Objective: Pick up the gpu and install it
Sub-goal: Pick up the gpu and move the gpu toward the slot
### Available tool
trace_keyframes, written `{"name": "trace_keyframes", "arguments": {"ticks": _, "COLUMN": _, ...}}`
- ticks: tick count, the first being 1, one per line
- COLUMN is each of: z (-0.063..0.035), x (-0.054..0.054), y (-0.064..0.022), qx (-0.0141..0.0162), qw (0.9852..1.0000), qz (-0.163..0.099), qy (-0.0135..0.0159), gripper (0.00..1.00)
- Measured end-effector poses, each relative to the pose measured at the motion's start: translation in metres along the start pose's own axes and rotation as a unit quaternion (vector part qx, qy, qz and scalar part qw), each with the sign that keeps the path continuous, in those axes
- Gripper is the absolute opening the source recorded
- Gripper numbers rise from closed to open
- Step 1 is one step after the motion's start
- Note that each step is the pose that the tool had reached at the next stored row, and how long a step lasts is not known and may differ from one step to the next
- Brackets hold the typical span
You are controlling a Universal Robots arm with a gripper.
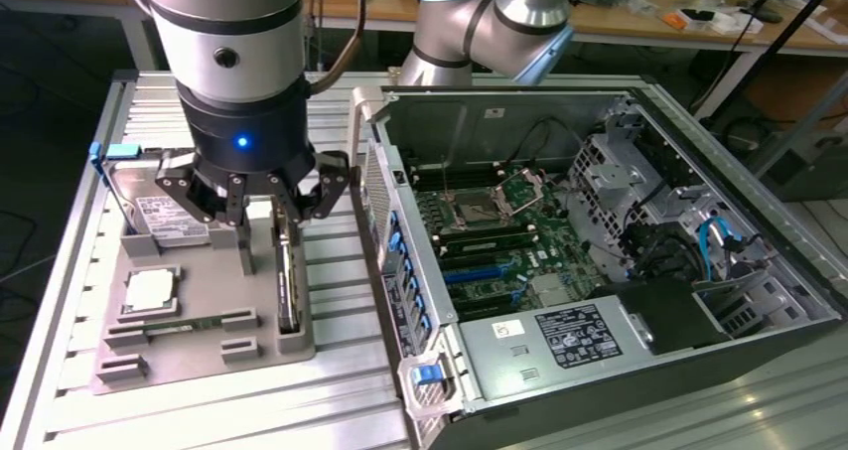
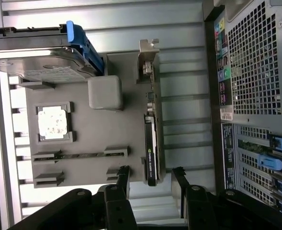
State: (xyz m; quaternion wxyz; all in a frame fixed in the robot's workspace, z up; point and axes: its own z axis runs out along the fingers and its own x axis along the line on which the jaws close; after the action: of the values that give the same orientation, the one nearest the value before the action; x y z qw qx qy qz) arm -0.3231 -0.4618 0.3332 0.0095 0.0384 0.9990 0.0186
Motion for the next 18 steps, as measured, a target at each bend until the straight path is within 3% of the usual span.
{"name": "trace_keyframes", "arguments": {"ticks": 18, "z": 0.0143, "x": 0.000, "y": -0.0008, "qx": 0.0002, "qw": 1.0000, "qz": 0.000, "qy": 0.0000, "gripper": 0.48}}
